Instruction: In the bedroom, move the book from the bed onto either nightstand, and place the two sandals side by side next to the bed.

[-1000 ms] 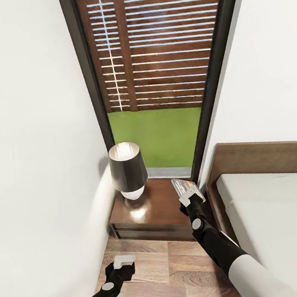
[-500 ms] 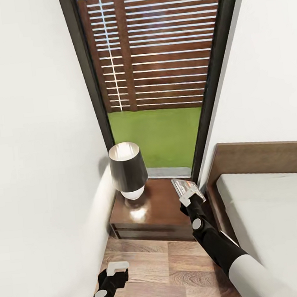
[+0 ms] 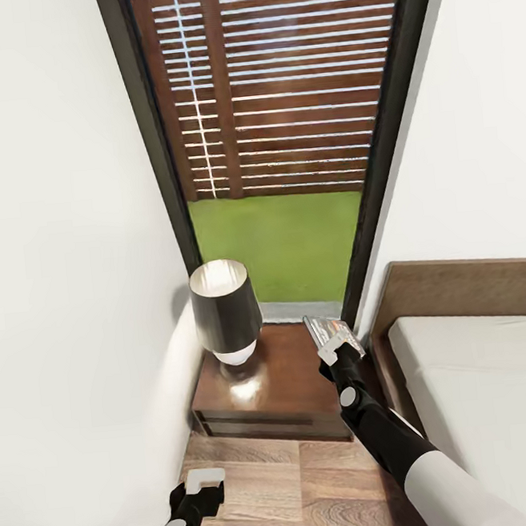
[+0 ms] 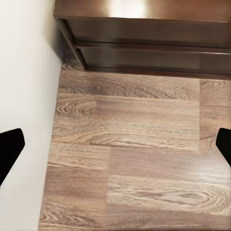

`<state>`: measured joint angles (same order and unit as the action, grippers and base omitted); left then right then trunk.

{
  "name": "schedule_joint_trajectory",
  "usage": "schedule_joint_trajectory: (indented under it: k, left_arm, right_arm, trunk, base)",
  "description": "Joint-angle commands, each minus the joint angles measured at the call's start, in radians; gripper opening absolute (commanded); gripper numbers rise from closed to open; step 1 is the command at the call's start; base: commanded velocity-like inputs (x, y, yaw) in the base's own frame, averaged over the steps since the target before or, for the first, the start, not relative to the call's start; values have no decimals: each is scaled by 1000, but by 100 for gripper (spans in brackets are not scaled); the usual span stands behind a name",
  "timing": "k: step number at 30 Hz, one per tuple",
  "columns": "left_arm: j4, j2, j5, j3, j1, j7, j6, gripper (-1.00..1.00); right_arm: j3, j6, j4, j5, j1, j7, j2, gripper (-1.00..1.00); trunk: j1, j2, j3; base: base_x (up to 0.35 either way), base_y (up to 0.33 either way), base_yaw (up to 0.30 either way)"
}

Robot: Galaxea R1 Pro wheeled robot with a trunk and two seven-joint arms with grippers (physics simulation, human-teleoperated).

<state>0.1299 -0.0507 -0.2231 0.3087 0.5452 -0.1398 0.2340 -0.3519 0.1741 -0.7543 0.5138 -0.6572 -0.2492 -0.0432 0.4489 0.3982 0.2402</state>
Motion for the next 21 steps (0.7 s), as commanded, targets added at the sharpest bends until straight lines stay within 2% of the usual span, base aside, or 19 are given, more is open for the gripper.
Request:
schedule_joint_trajectory:
  k: [1, 7, 16, 21]
  left_arm:
    - [-1, -2, -7, 9, 1, -4, 4, 100]
    - [-1, -12, -4, 11, 1, -3, 4, 100]
    - [-1, -30, 0, 13, 0, -1, 5, 100]
    - [0, -35, 3, 15, -1, -1, 4, 100]
  right_arm:
    - [-4, 10, -1, 13, -1, -5, 0, -100]
    - [-4, 10, 5, 20, -1, -6, 0, -100]
    - [-6, 10, 14, 24, -1, -7, -1, -100]
    - [-9, 1, 78, 27, -1, -16, -2, -100]
  trunk:
    - [1, 2, 2]
    - [1, 2, 2]
    - [1, 2, 2]
    - [13, 23, 11]
  base:
    - [324, 0, 0]
    - [178, 0, 0]
    - [26, 0, 0]
    - [3, 0, 0]
